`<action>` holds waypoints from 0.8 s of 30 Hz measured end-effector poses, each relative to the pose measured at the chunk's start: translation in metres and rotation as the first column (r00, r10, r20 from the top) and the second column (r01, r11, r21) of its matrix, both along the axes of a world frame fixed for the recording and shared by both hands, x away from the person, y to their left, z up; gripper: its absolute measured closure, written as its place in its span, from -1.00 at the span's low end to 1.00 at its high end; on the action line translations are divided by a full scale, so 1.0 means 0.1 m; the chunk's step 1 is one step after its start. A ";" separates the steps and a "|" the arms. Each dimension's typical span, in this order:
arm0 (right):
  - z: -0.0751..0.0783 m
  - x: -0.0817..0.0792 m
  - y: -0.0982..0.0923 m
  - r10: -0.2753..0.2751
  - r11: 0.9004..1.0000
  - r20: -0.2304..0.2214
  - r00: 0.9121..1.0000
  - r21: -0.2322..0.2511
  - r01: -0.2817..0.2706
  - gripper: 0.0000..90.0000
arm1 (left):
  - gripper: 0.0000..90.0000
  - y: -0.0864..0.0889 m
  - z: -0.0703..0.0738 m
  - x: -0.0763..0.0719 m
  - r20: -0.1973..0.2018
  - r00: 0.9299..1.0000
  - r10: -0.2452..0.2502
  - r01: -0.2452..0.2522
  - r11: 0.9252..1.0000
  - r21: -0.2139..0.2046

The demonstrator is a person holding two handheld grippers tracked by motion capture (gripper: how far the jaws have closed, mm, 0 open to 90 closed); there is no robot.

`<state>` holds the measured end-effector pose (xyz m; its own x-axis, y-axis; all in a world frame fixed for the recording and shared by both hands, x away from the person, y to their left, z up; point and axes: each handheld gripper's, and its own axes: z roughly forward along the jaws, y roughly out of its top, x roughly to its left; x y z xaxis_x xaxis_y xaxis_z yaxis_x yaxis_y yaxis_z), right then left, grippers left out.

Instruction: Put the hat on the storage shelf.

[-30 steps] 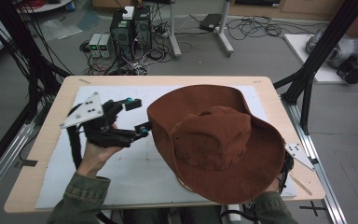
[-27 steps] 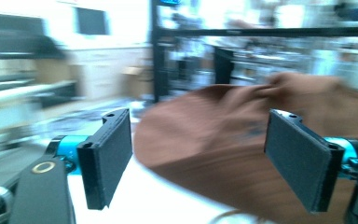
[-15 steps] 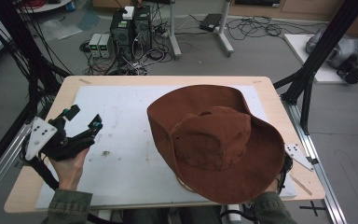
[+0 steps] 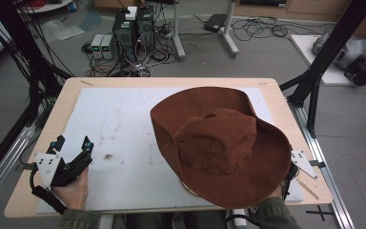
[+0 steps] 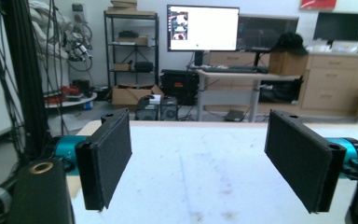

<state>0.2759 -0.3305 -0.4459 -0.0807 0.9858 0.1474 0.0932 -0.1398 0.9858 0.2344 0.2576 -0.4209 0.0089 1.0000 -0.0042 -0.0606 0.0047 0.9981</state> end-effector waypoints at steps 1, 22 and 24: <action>-0.01 0.01 0.00 -0.001 1.000 0.004 1.000 -0.008 0.001 -0.76 | -0.47 0.00 -0.03 0.00 -0.014 1.000 -0.002 0.002 1.000 0.008; -0.02 -0.02 0.00 -0.020 0.999 -0.001 1.000 -0.025 0.020 -0.76 | -0.48 0.08 -0.16 0.00 -0.069 0.998 0.005 -0.007 1.000 -0.022; -0.02 -0.02 0.00 -0.020 1.000 -0.003 1.000 -0.023 0.020 -0.76 | -0.48 0.08 -0.16 0.00 -0.072 0.997 0.001 -0.003 1.000 -0.029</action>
<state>0.2739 -0.3310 -0.4479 -0.0601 0.9903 0.1252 0.0938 -0.1192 0.9884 0.2345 0.2661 -0.4371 0.0056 0.9994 -0.0338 0.0109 0.0338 0.9994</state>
